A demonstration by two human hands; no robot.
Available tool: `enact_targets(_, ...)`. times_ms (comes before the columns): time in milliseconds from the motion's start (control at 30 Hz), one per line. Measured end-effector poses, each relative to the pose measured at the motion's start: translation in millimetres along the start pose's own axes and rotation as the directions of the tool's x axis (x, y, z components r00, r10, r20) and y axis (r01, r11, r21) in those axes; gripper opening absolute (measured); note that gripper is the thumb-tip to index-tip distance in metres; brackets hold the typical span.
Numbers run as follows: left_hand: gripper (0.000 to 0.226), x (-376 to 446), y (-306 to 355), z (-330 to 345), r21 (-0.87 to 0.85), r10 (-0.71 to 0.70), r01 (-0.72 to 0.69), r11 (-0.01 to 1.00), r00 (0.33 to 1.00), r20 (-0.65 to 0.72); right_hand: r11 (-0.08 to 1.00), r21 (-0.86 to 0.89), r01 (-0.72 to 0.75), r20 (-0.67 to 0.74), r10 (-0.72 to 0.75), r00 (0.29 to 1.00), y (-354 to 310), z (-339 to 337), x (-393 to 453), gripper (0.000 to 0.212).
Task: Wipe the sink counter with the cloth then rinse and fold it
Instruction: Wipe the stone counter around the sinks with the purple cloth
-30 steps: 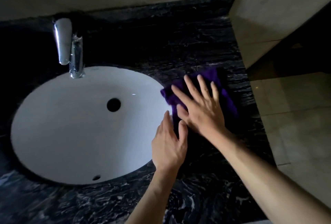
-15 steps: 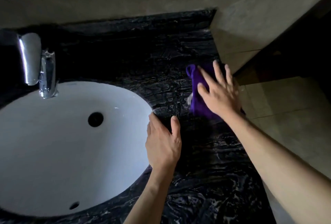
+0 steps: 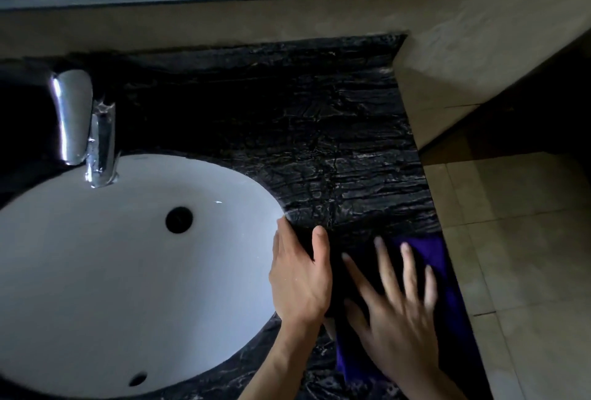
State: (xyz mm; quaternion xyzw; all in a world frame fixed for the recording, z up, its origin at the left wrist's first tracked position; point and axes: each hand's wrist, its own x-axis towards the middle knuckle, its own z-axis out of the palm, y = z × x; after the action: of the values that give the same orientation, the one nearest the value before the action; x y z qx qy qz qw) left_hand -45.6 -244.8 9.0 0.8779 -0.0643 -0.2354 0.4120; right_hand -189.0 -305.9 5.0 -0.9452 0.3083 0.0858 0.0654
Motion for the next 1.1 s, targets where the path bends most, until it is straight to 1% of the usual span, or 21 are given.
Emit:
enact_targets(67, 0.028, 1, 0, -1, -0.025, -0.008, 0.008, 1.0, 1.0, -0.008, 0.998, -0.012, 0.062, -0.024, -0.063, 0.998, -14, -5, 51, 0.062)
enact_targets(167, 0.032, 3, -2, -6, -0.072, 0.027, -0.026, 0.997, 1.0, 0.005, 0.994, -0.013, 0.105, -0.07, -0.106, 0.992, -44, -13, 142, 0.063)
enact_targets(200, 0.032, 3, -3, -9, -0.107, 0.044, -0.039, 0.993, 0.998, 0.037, 0.994, -0.018, 0.109, -0.071, -0.11, 0.991, -53, -16, 167, 0.063)
enact_targets(267, 0.031, 7, -14, -17, -0.262, 0.093, -0.059, 0.963, 0.988, 0.12, 0.995, -0.038, 0.089, -0.089, -0.092, 0.992, -64, -21, 194, 0.063)
enact_targets(300, 0.033, 17, -25, -28, -0.299, 0.107, -0.069, 0.952, 0.988, 0.115, 0.995, -0.053, 0.083, -0.109, -0.088, 0.99, -66, -19, 198, 0.063)
enact_targets(333, 0.036, 31, -38, -45, -0.27, 0.113, -0.097, 0.958, 0.993, 0.045, 0.994, -0.069, 0.08, -0.13, -0.089, 0.988, -67, -17, 198, 0.063)
enact_targets(367, 0.04, 52, -54, -67, -0.2, 0.123, -0.138, 0.97, 0.989, -0.086, 0.993, -0.083, 0.083, -0.144, -0.094, 0.985, -66, -15, 196, 0.064)
enact_targets(400, 0.042, 75, -70, -92, -0.122, 0.128, -0.161, 0.979, 0.962, -0.24, 0.993, -0.089, 0.08, -0.149, -0.093, 0.984, -64, -14, 193, 0.064)
enact_targets(433, 0.043, 102, -85, -123, -0.053, 0.112, -0.143, 0.988, 0.916, -0.385, 0.993, -0.089, 0.072, -0.154, -0.086, 0.984, -64, -14, 193, 0.064)
enact_targets(467, 0.045, 129, -97, -156, 0.026, 0.097, -0.097, 0.995, 0.859, -0.503, 0.995, -0.084, 0.058, -0.156, -0.071, 0.985, -66, -15, 193, 0.064)
enact_targets(500, 0.047, 156, -104, -189, 0.118, 0.108, -0.048, 0.992, 0.812, -0.573, 0.996, -0.076, 0.04, -0.157, -0.052, 0.986, -69, -15, 194, 0.064)
enact_targets(533, 0.051, 183, -107, -218, 0.22, 0.131, 0.002, 0.975, 0.799, -0.587, 0.998, -0.066, 0.022, -0.155, -0.032, 0.987, -73, -16, 195, 0.064)
enact_targets(567, 0.055, 208, -108, -240, 0.324, 0.164, 0.032, 0.945, 0.814, -0.558, 0.998, -0.058, 0.003, -0.154, -0.012, 0.988, -75, -17, 195, 0.063)
enact_targets(633, 0.069, 256, -108, -265, 0.509, 0.23, 0.039, 0.86, 0.861, -0.454, 0.998, -0.052, -0.035, -0.157, 0.027, 0.987, -80, -17, 196, 0.063)
enact_targets(700, 0.082, 291, -109, -272, 0.597, 0.248, 0.044, 0.801, 0.883, -0.398, 0.995, -0.037, -0.092, -0.154, 0.085, 0.984, -86, -16, 200, 0.063)
enact_targets(733, 0.085, 301, -110, -273, 0.615, 0.244, 0.061, 0.786, 0.884, -0.399, 0.992, -0.03, -0.123, -0.149, 0.117, 0.982, -89, -15, 201, 0.064)
enact_targets(833, 0.081, 314, -116, -271, 0.66, 0.248, 0.106, 0.743, 0.873, -0.419, 0.975, -0.004, -0.222, -0.142, 0.219, 0.965, -113, -14, 214, 0.067)
enact_targets(933, 0.082, 310, -115, -271, 0.688, 0.277, 0.082, 0.721, 0.876, -0.394, 0.96, 0.047, -0.277, -0.168, 0.281, 0.945, -153, -18, 239, 0.071)
enact_targets(1000, 0.081, 310, -113, -271, 0.697, 0.297, 0.073, 0.713, 0.87, -0.395, 0.967, 0.04, -0.251, -0.199, 0.254, 0.947, -190, -18, 258, 0.07)
enact_targets(1100, 0.08, 308, -113, -270, 0.706, 0.302, 0.074, 0.704, 0.868, -0.393, 0.991, 0.037, -0.131, -0.234, 0.137, 0.963, -257, -18, 285, 0.066)
